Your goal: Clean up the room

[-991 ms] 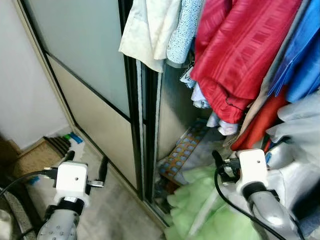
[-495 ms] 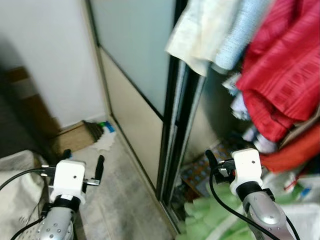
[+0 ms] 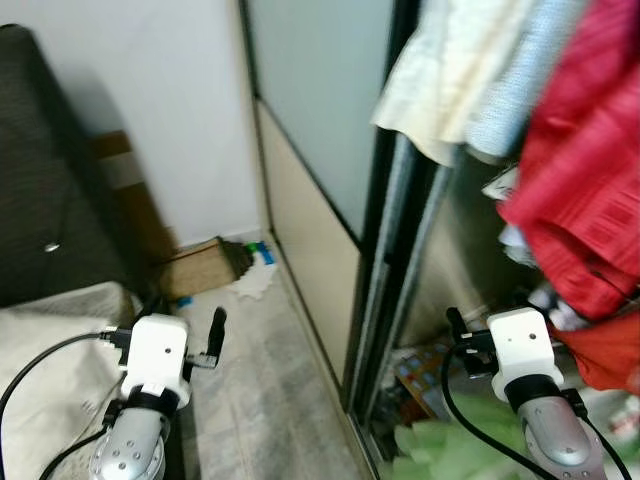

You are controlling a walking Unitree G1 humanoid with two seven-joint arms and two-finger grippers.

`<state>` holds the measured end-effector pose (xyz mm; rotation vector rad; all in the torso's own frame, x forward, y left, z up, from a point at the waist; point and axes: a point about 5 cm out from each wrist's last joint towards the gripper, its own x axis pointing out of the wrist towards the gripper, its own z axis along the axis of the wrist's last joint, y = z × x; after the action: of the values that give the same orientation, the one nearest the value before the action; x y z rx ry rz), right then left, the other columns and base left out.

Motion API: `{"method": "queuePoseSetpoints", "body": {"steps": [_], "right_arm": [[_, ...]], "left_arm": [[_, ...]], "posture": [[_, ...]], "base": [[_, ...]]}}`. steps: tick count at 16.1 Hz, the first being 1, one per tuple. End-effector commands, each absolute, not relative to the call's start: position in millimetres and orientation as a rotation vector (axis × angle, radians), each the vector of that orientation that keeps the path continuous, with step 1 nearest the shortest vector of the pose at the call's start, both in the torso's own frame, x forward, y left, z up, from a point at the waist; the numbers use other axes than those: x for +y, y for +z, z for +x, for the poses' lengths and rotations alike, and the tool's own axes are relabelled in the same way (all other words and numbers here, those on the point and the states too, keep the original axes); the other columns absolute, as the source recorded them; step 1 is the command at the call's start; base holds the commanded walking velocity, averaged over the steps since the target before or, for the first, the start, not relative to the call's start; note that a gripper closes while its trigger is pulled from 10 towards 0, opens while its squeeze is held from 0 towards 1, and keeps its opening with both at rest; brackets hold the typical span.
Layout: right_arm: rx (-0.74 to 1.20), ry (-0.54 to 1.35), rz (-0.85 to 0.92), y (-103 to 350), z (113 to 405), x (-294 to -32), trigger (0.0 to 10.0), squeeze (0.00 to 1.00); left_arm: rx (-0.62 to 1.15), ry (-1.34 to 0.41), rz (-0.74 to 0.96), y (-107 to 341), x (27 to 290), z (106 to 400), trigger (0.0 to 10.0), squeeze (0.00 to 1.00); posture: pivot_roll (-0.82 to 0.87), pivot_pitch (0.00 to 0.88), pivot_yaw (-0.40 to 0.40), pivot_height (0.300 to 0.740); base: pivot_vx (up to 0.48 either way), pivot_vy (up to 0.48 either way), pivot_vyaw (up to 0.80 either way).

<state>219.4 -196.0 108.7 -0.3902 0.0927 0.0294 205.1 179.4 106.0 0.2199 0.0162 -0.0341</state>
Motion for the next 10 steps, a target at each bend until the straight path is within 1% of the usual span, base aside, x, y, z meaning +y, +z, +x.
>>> {"method": "queuePoseSetpoints", "body": {"steps": [1,10], "right_arm": [[0.044,0.053,-0.386,117.8,222.2,-188.5,10.0,0.00],[0.067,0.062,-0.367,113.1,215.8,-189.2,10.0,0.00]], "left_arm": [[0.030,-0.020,0.235,104.0,184.2,204.1,10.0,0.00],[0.036,-0.031,0.229,102.0,183.3,203.9,10.0,0.00]], "posture": [[-0.01,0.000,-0.028,0.740],[-0.01,0.010,-0.030,0.740]], "base": [[0.000,0.000,0.80],[0.000,0.000,0.80]]}}
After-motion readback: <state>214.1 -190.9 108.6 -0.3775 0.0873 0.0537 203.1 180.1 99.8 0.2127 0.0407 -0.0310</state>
